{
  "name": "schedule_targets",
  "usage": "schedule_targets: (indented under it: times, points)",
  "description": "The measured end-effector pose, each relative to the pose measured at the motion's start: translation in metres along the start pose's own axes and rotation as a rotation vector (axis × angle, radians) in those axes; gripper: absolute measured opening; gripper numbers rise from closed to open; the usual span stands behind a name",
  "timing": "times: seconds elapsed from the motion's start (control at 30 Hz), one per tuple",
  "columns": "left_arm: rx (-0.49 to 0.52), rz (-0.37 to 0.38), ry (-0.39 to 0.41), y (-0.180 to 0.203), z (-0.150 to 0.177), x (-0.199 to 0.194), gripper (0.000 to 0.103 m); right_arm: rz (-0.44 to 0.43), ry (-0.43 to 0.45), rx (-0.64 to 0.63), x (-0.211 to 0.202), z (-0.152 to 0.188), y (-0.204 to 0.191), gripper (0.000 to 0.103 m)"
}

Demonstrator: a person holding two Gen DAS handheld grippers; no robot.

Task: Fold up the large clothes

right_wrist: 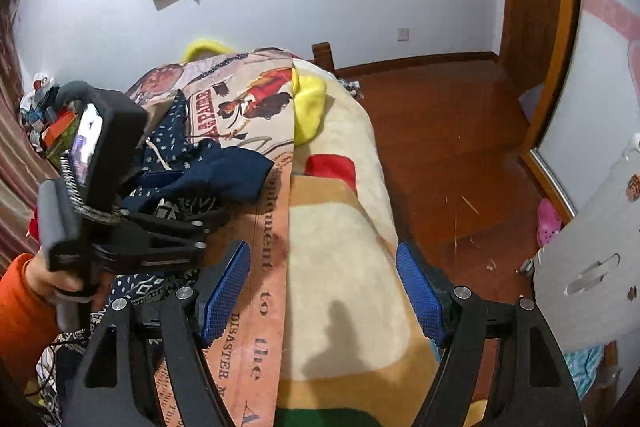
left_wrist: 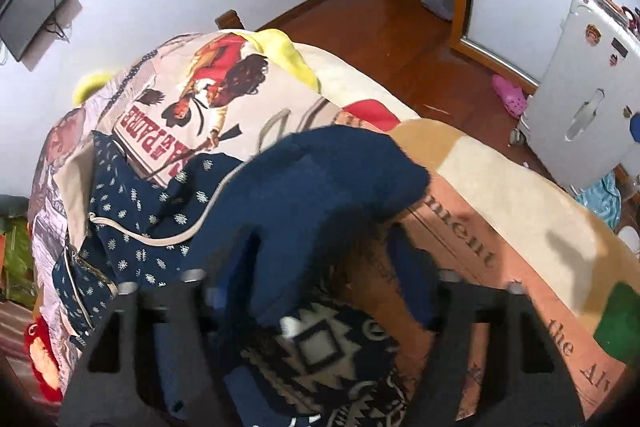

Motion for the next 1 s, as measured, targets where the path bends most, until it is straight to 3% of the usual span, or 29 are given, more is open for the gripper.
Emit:
schedule_targets:
  times: [0.17, 0.27, 0.4, 0.53, 0.67, 0.87, 1.0]
  points:
    - [-0.137, 0.099, 0.03, -0.028, -0.007, -0.015, 0.014, -0.018, -0.016, -0.02, 0.013, 0.002, -0.011, 0.074]
    - [-0.211, 0.143, 0.059, -0.049, -0.009, -0.028, 0.006, -0.036, -0.026, -0.033, 0.02, 0.003, -0.02, 0.074]
    - [-0.295, 0.15, 0.142, -0.083, -0.008, -0.061, 0.006, -0.065, -0.044, -0.047, 0.03, 0.003, -0.035, 0.074]
    - [-0.351, 0.089, 0.226, -0.129, 0.008, -0.098, 0.006, -0.095, -0.065, -0.071, 0.04, 0.001, -0.056, 0.074]
    - [-0.402, 0.012, 0.25, -0.177, 0.039, -0.115, 0.006, -0.109, -0.064, -0.136, 0.048, -0.006, -0.085, 0.074]
    - [-0.52, -0.039, 0.154, -0.242, 0.11, -0.094, 0.006, -0.113, -0.102, -0.167, 0.071, -0.01, -0.116, 0.074]
    - [-0.56, -0.066, 0.078, -0.261, 0.157, -0.066, 0.006, -0.118, -0.16, -0.214, 0.085, 0.008, -0.134, 0.074]
Point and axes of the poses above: each gripper's, at about its wrist camera, not at the fingertips, and x roughly the way its jaws point, y to its right, z to its underside, the point moved 2 cm from there along x, roughly the way its jaws point, and after that the axes turned 4 degrees about -z, right-handed, at the moved point
